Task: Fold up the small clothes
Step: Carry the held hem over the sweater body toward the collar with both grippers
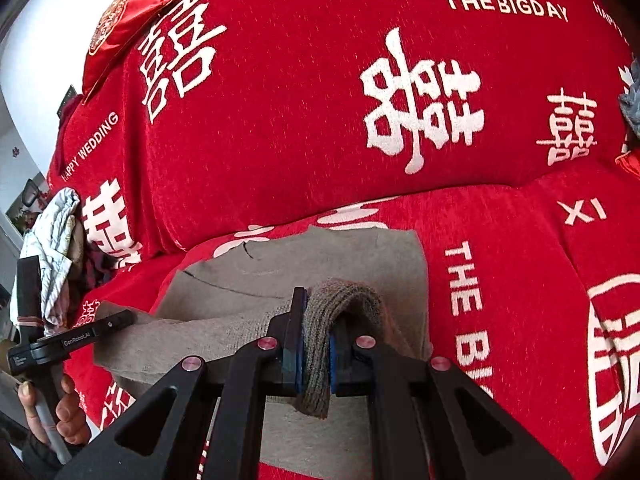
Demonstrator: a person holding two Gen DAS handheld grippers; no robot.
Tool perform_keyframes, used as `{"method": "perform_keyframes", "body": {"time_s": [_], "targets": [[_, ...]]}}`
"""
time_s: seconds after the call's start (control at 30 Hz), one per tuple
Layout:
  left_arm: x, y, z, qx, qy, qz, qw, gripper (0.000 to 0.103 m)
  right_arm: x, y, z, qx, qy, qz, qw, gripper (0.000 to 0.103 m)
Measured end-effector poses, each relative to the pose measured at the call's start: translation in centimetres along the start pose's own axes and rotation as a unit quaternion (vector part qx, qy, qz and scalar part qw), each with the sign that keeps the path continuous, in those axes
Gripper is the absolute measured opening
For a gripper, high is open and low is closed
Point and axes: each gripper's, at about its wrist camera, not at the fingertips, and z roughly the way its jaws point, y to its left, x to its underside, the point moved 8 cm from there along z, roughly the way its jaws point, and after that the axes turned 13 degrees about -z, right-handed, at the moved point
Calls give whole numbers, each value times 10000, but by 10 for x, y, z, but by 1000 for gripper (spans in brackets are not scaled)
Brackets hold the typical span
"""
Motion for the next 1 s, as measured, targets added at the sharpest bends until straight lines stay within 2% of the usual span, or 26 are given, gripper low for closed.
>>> {"method": "perform_keyframes", "body": {"time_s": [0.43,1.0], "targets": [[-27,-5,10,-52,11,-30,10000,15,-22,3,13,164,-24,-176,9997,9],[-43,-23,68,-365,322,221,9986,15,-22,-28,62,328,340,69,9989,9]]}}
